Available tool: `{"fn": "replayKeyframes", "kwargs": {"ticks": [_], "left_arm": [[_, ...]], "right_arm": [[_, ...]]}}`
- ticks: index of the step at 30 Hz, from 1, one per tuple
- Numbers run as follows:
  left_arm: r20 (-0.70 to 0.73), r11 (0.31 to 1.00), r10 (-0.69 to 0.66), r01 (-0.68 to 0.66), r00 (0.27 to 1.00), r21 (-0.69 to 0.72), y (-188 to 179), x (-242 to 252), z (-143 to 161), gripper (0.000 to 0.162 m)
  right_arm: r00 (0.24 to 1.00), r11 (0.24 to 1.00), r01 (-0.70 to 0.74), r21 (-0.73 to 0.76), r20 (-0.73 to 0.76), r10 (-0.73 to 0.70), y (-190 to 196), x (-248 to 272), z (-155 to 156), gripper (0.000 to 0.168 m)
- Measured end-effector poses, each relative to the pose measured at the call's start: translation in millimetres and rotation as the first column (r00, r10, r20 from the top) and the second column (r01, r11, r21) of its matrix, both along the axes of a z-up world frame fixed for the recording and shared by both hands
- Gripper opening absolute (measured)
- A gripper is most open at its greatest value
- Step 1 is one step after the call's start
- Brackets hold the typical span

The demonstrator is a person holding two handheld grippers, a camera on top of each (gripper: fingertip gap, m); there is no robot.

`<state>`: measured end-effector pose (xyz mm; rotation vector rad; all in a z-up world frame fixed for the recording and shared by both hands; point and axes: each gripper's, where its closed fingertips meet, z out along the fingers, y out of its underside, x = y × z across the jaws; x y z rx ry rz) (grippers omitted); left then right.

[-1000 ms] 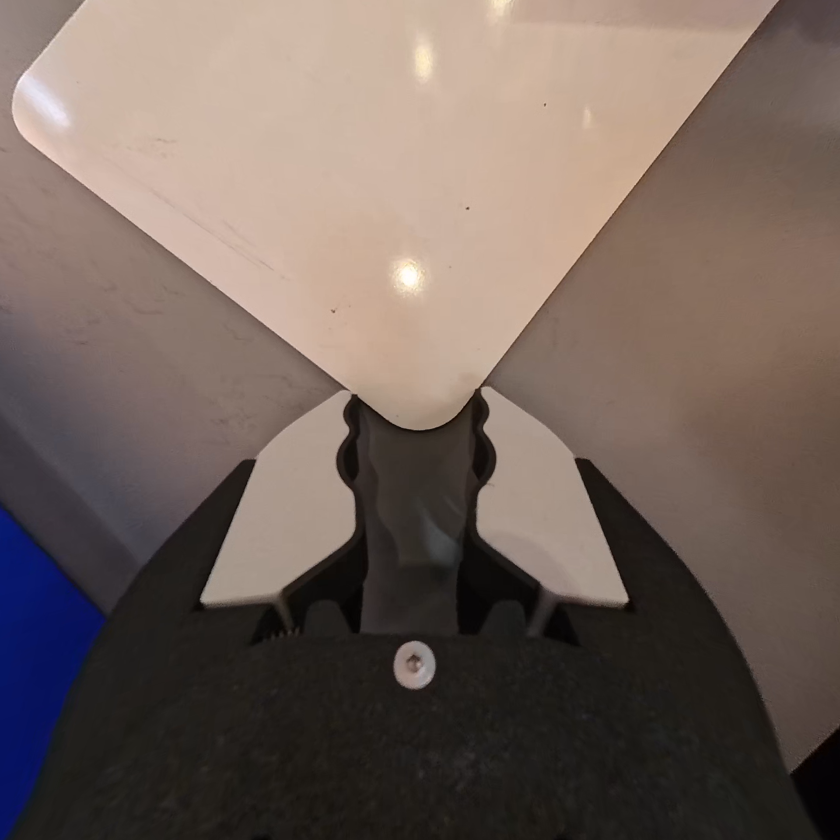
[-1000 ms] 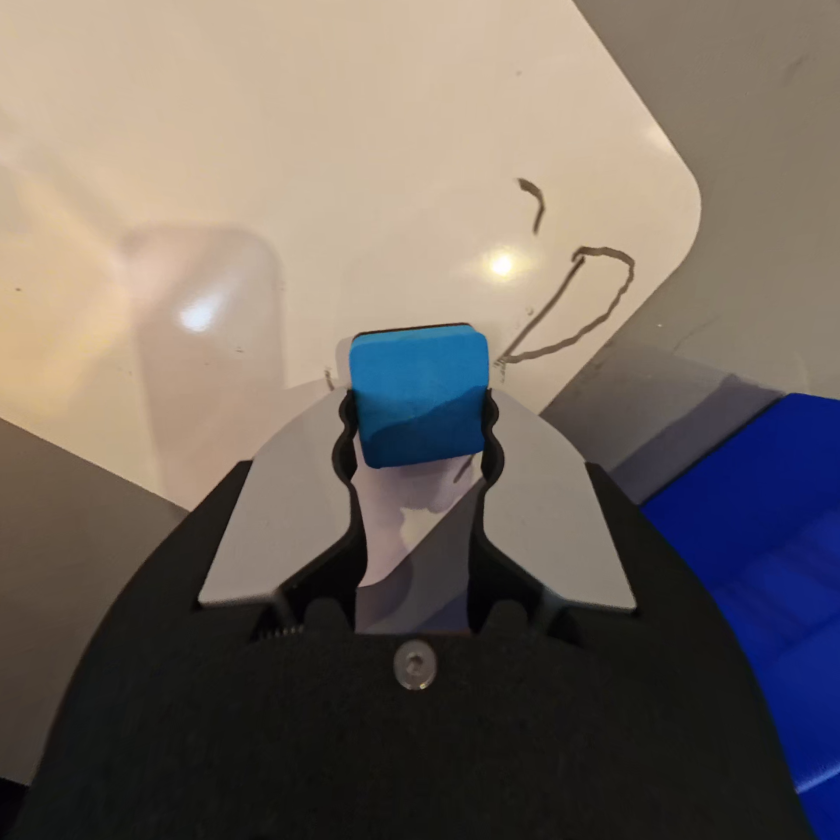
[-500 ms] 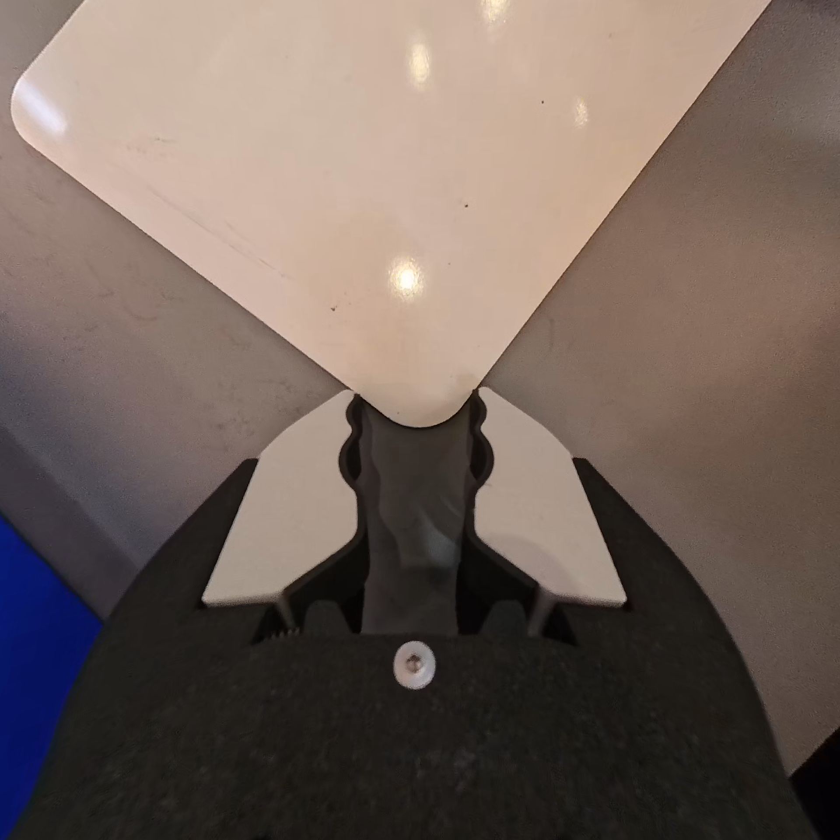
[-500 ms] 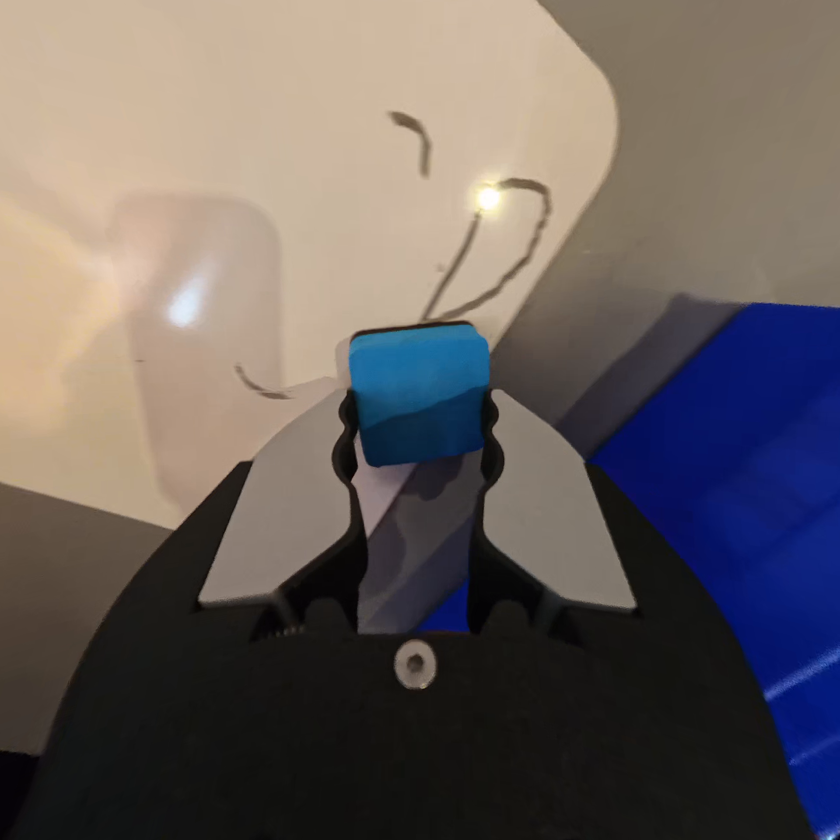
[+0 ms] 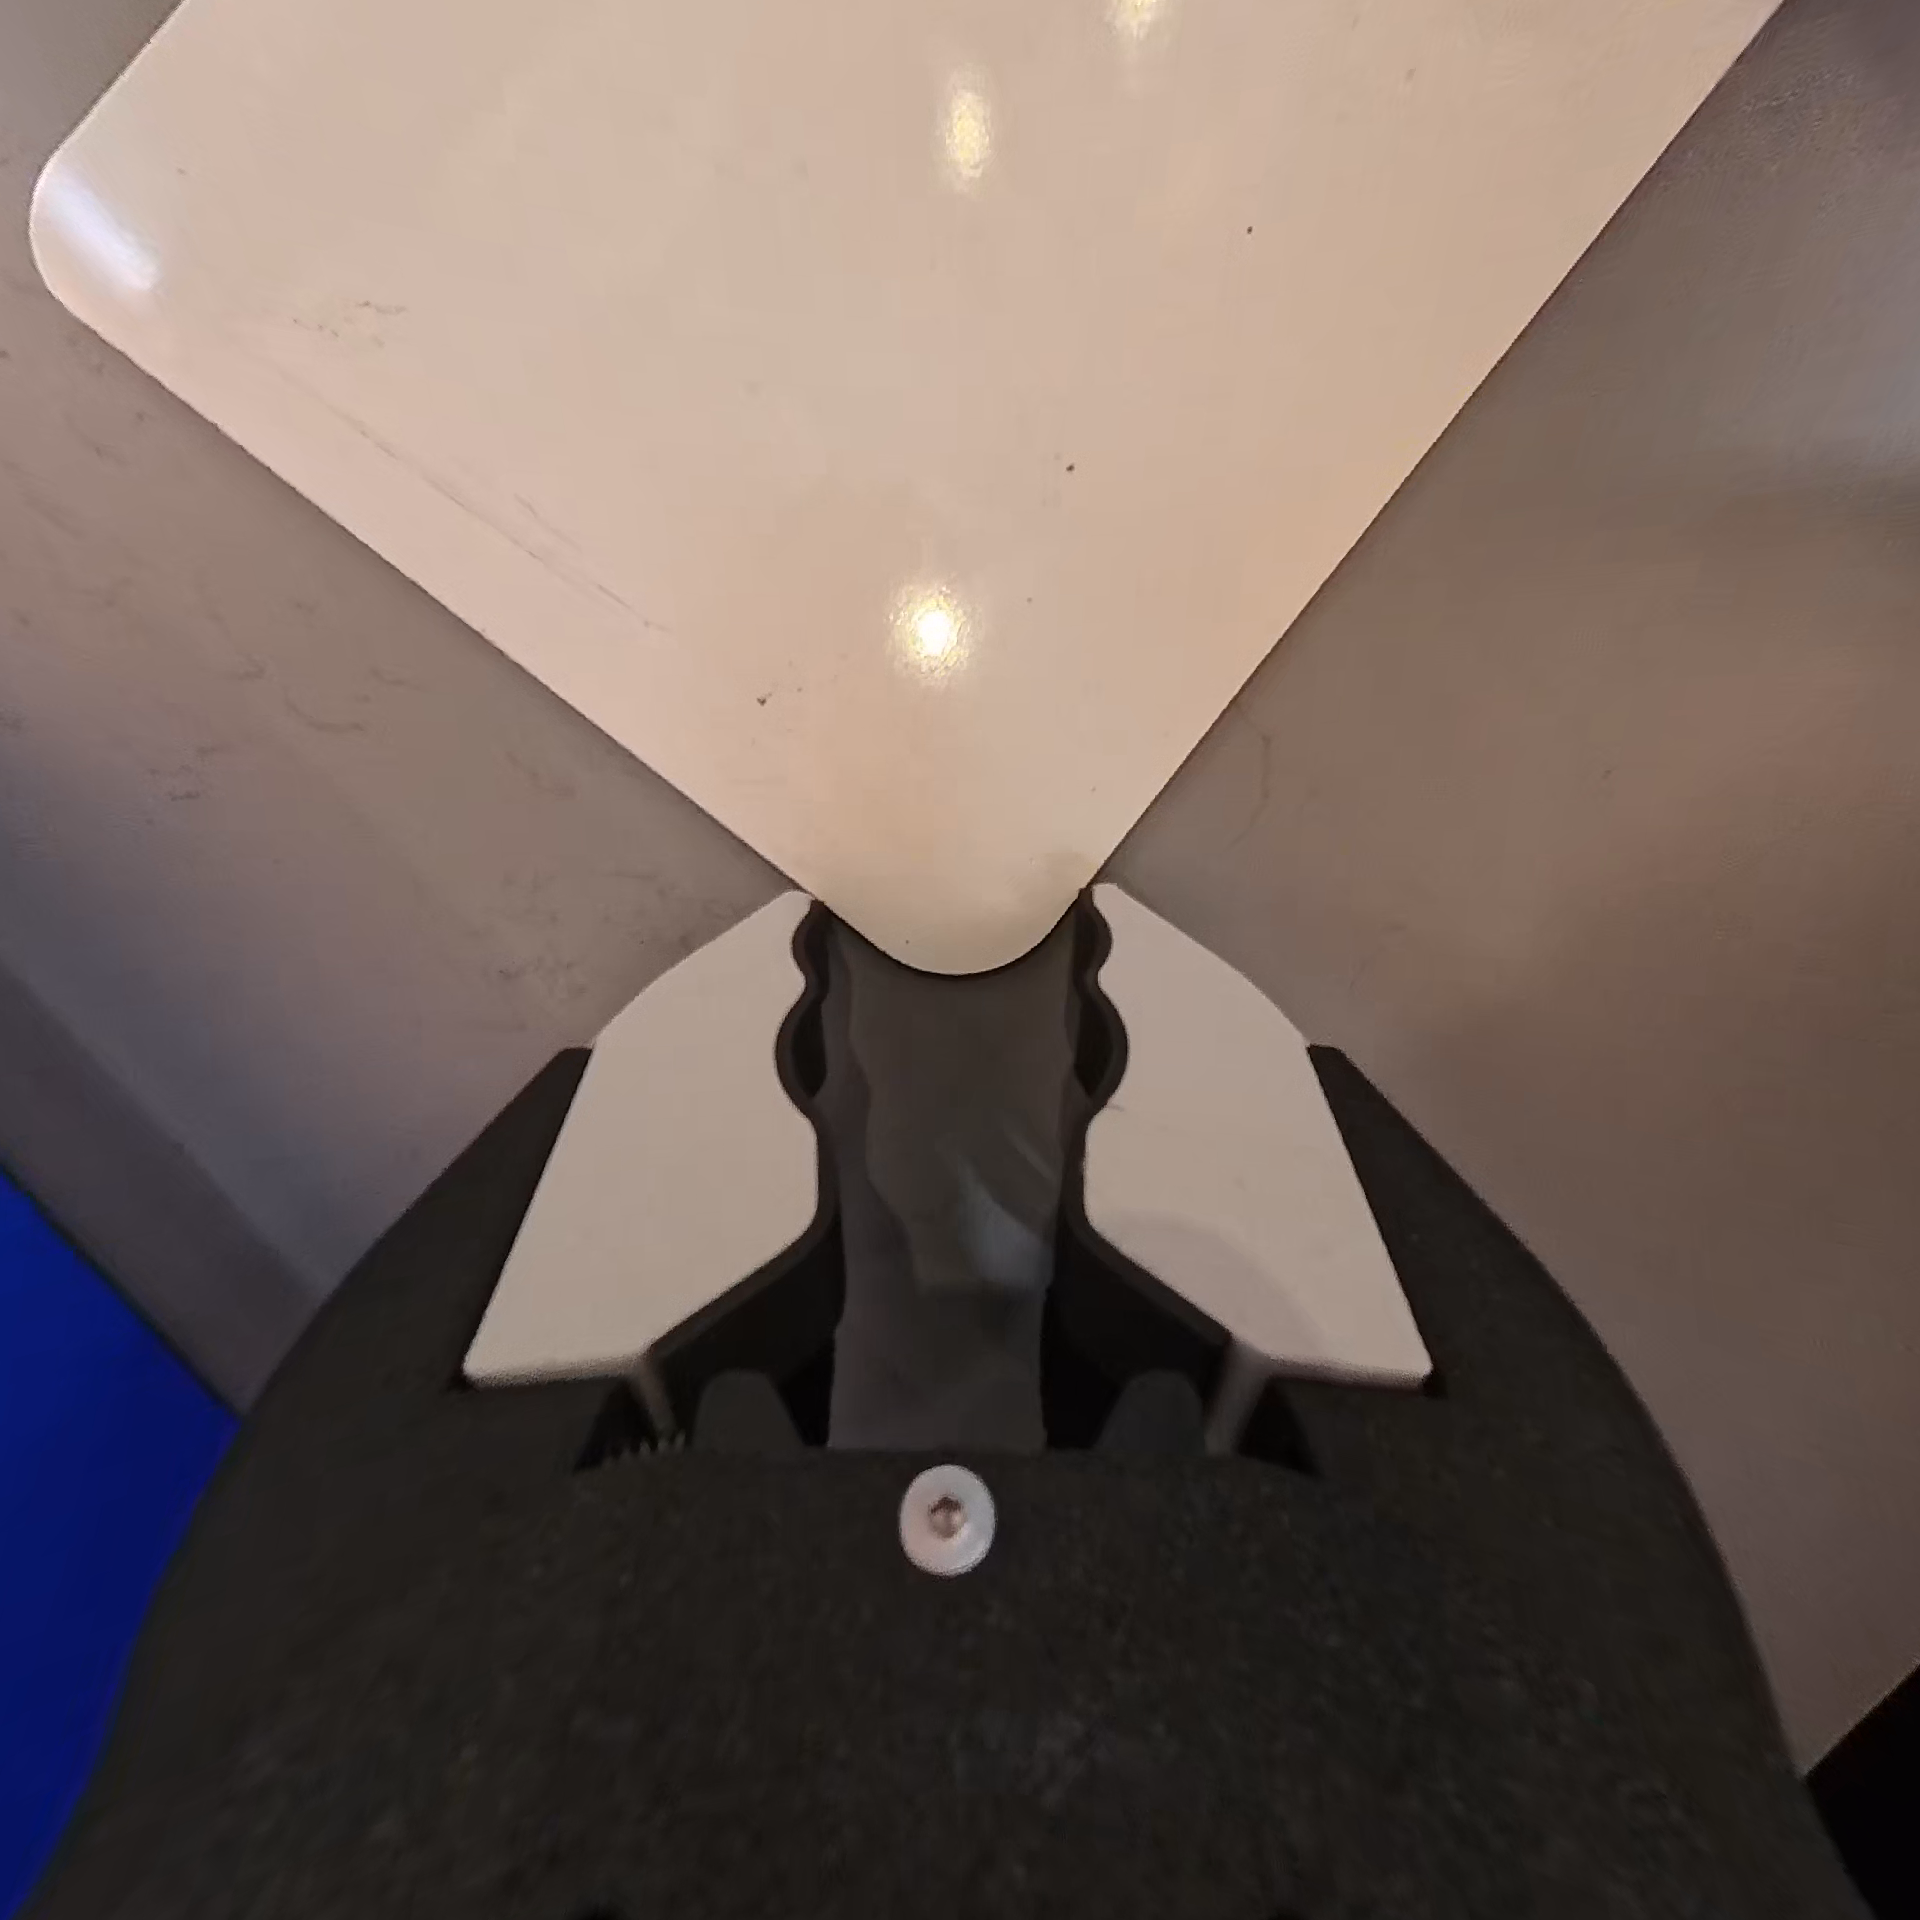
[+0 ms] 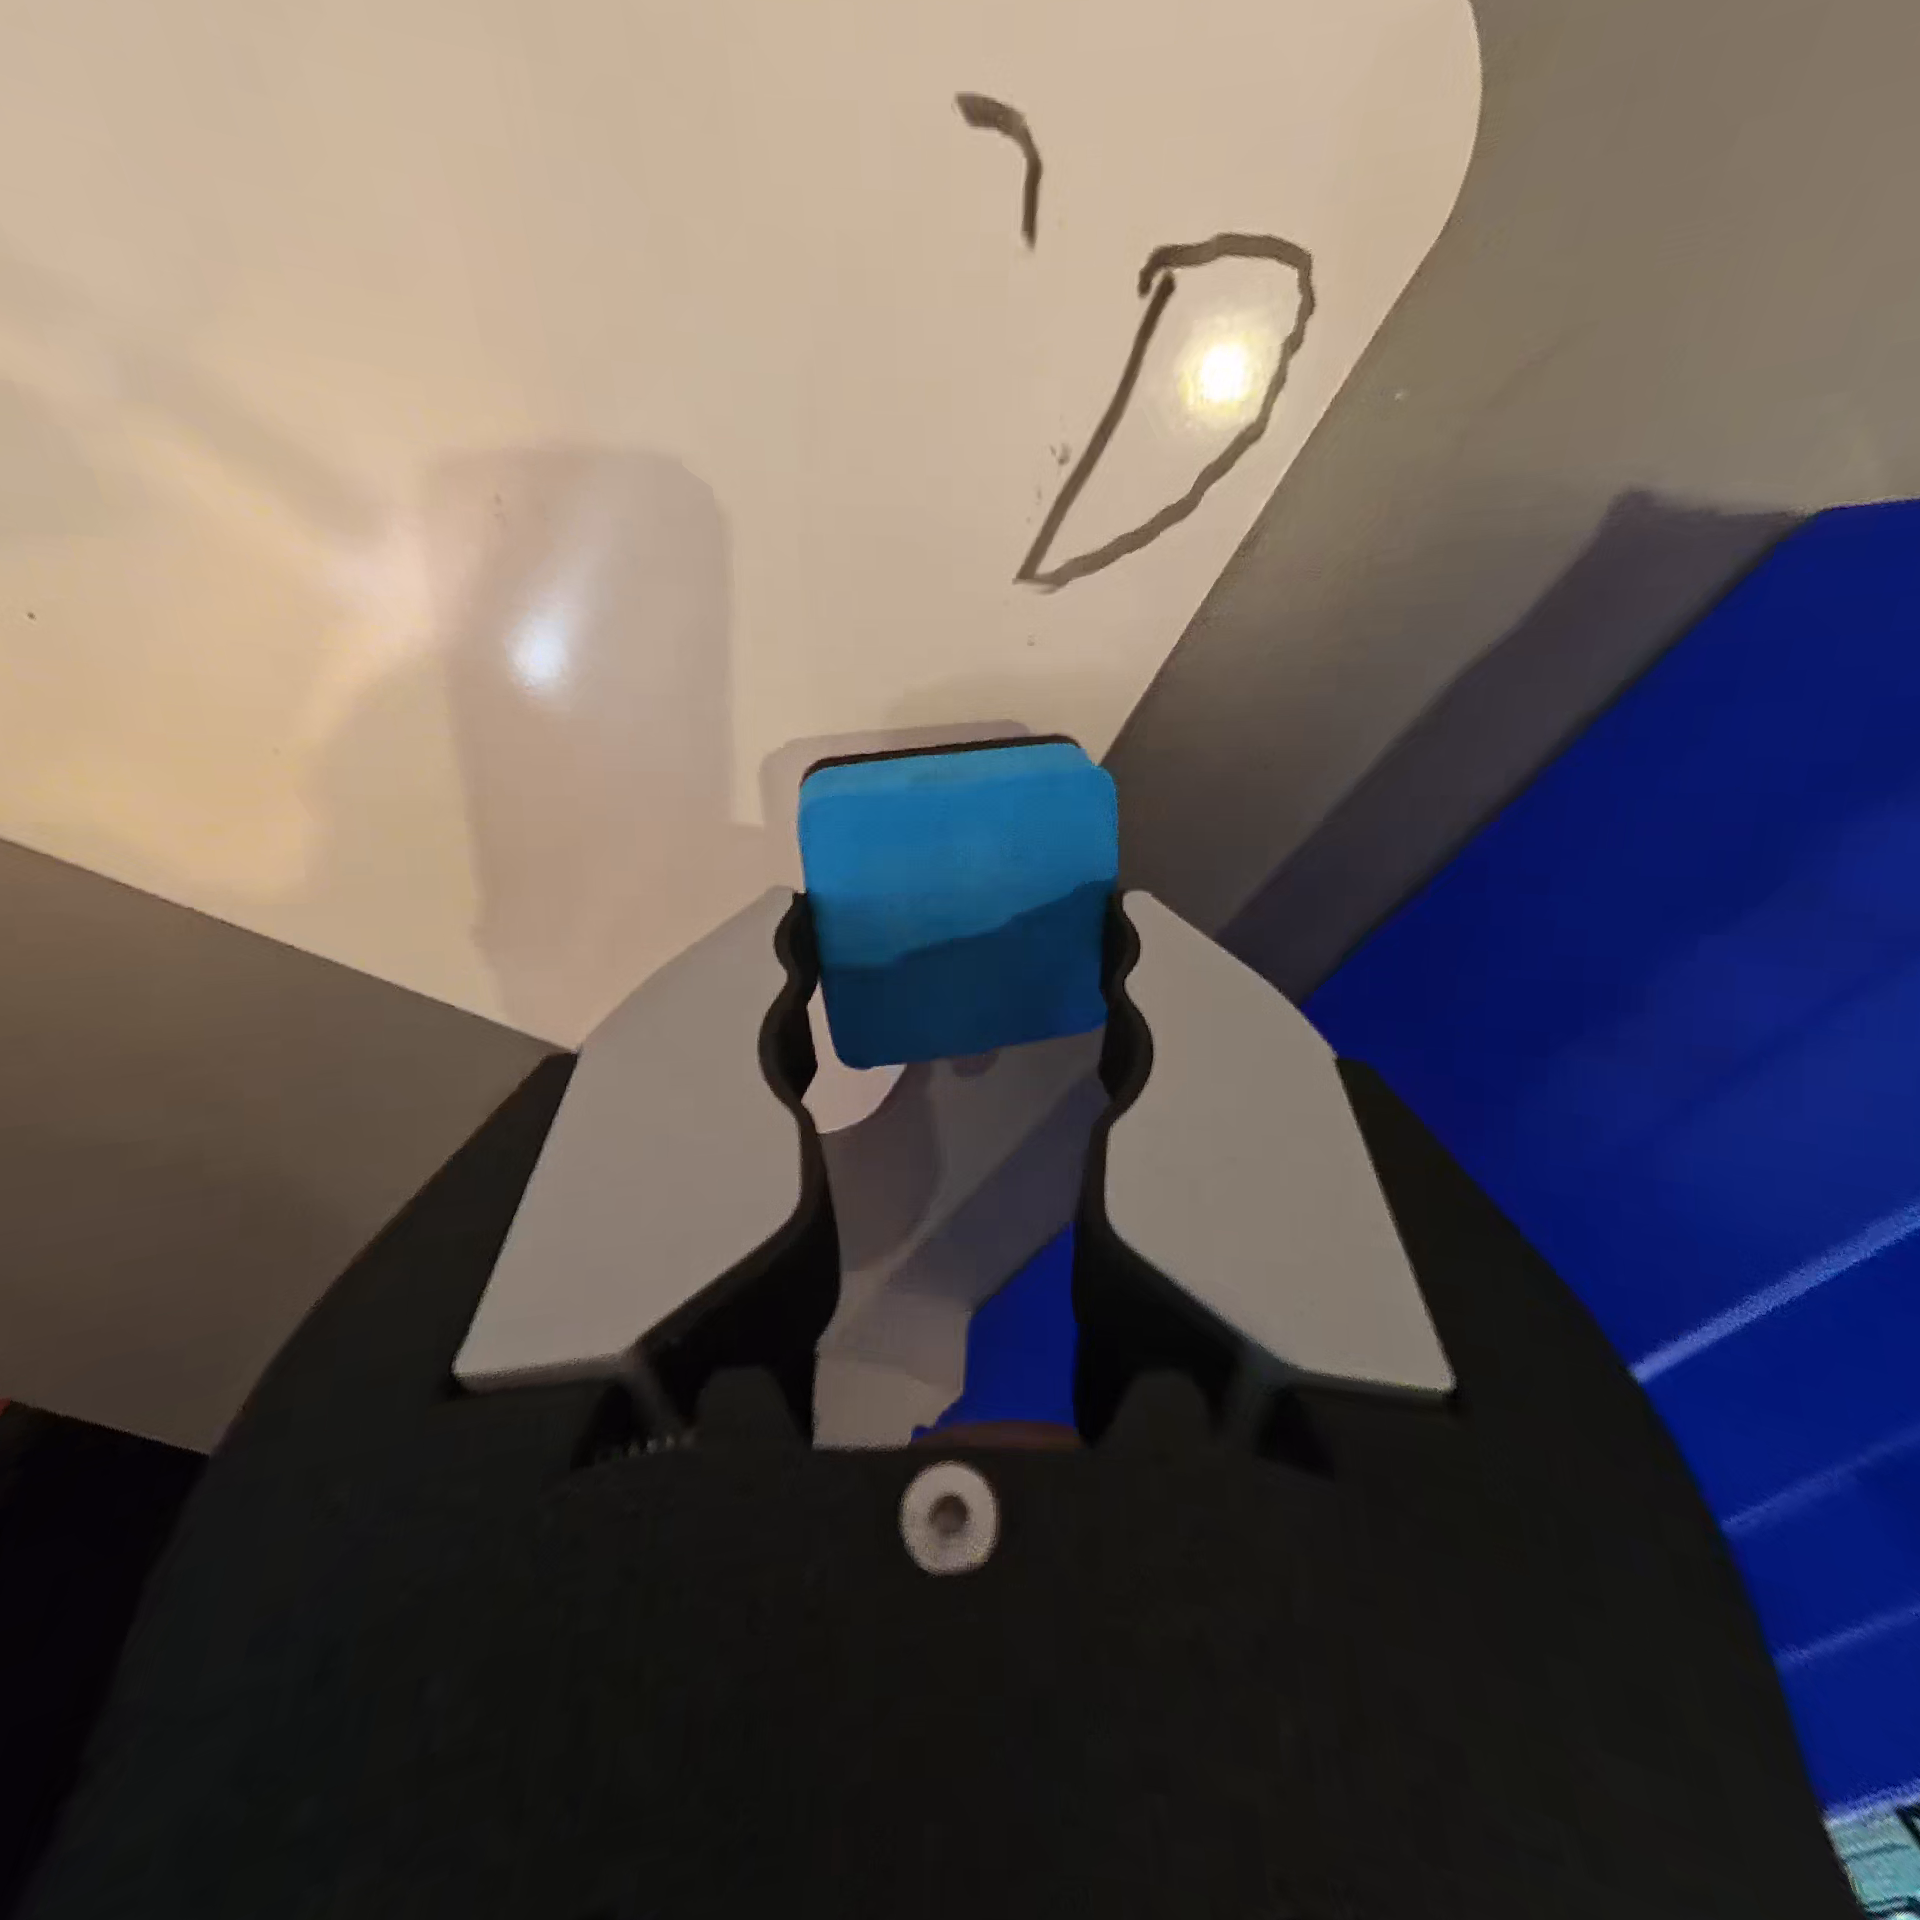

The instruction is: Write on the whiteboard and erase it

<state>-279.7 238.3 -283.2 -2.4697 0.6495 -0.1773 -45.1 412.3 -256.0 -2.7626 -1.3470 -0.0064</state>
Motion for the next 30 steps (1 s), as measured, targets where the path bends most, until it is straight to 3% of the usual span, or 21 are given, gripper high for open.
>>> {"fn": "replayKeyframes", "kwargs": {"ticks": [5, 10, 13, 15, 24, 30], "left_arm": [[0.002, 1.0, 0.002, -0.002, 1.0, -0.003, -0.3, -0.1, 0.1, 0.045], [0.002, 1.0, 0.001, -0.001, 1.0, -0.002, -1.2, 0.1, 0.1, 0.044], [0.002, 1.0, -0.001, 0.001, 1.0, -0.001, -2.0, 0.4, 0.2, 0.042], [0.002, 1.0, -0.001, 0.001, 1.0, -0.002, -2.1, 0.3, 0.2, 0.042], [0.0, 1.0, -0.003, 0.003, 1.0, -0.006, -2.0, 0.9, 0.2, 0.041], [-0.004, 1.0, 0.003, -0.003, 1.0, -0.015, -1.1, -1.4, 0.1, 0.044]], "right_arm": [[0.982, 0.982, -0.19, 0.024, 0.016, 0.189, 1.1, -6.4, -10.8, 0.054], [0.973, 0.973, -0.231, 0.017, -0.002, 0.231, 0.0, -13.3, -15.0, 0.064], [0.962, 0.961, -0.27, 0.064, -0.009, 0.271, 2.8, -15.7, -11.4, 0.059], [0.965, 0.964, -0.258, 0.065, -0.026, 0.26, 4.1, -18.3, -11.5, 0.052], [0.987, 0.987, -0.159, 0.015, 0.006, 0.159, 10.2, -1.9, -13.4, 0.049], [0.959, 0.964, -0.267, -0.004, -0.1, 0.265, -26.1, -44.7, -9.5, 0.048]]}}
